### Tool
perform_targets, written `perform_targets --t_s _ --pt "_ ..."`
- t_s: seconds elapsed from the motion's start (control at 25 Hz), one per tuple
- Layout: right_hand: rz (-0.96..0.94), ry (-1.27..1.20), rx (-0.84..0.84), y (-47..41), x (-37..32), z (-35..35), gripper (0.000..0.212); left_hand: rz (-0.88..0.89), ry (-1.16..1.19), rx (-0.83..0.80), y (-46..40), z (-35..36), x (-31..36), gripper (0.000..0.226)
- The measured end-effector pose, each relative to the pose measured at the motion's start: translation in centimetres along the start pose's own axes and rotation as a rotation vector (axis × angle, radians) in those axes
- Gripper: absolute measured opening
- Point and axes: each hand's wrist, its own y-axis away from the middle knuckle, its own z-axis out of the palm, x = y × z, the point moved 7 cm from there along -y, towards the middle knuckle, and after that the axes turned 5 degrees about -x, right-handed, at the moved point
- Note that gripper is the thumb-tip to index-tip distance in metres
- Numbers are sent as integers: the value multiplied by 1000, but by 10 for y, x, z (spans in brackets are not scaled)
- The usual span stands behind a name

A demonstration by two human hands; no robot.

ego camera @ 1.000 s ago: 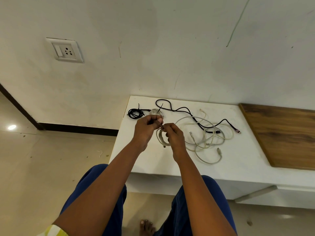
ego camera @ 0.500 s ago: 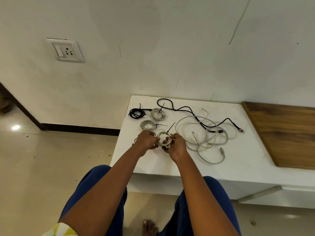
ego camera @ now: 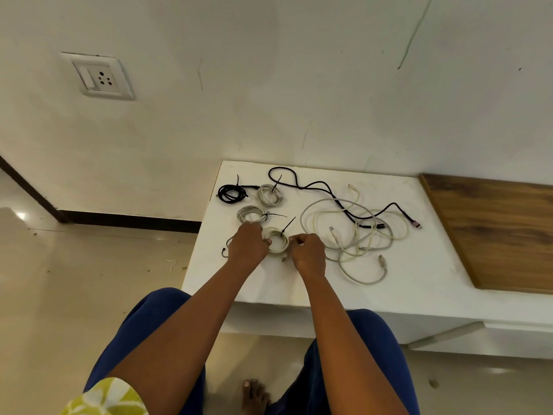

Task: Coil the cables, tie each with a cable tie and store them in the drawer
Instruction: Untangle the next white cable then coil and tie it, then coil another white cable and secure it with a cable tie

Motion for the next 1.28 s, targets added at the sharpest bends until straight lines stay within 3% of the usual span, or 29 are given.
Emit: perform_targets --t_s 0.12,0.2,0.32,0.48,0.56,0.72,0.88,1.08,1.28 --pt "-36 66 30 -1 -4 -18 24 93 -83 103 -1 -4 17 38" --pt "-82 108 134 -2 -6 -45 20 251 -19 134 0 1 40 32" --pt "-42 278 254 -2 6 -77 27 452 77 53 6 23 73 33" --pt "161 480 164 -3 28 -80 30 553 80 -75 13 58 101 44" --pt "168 590 172 -2 29 -81 26 586 67 -87 14 67 108 48" --pt "29 663 255 -2 12 -85 24 642 -89 -29 17 70 118 58" --pt "-168 678 318 4 -13 -86 21 627 -99 172 17 46 119 41" --pt "-374 542 325 14 -29 -88 27 628 194 271 17 7 114 20" --pt "-442 501 511 24 -40 -104 19 646 452 115 24 -17 104 22"
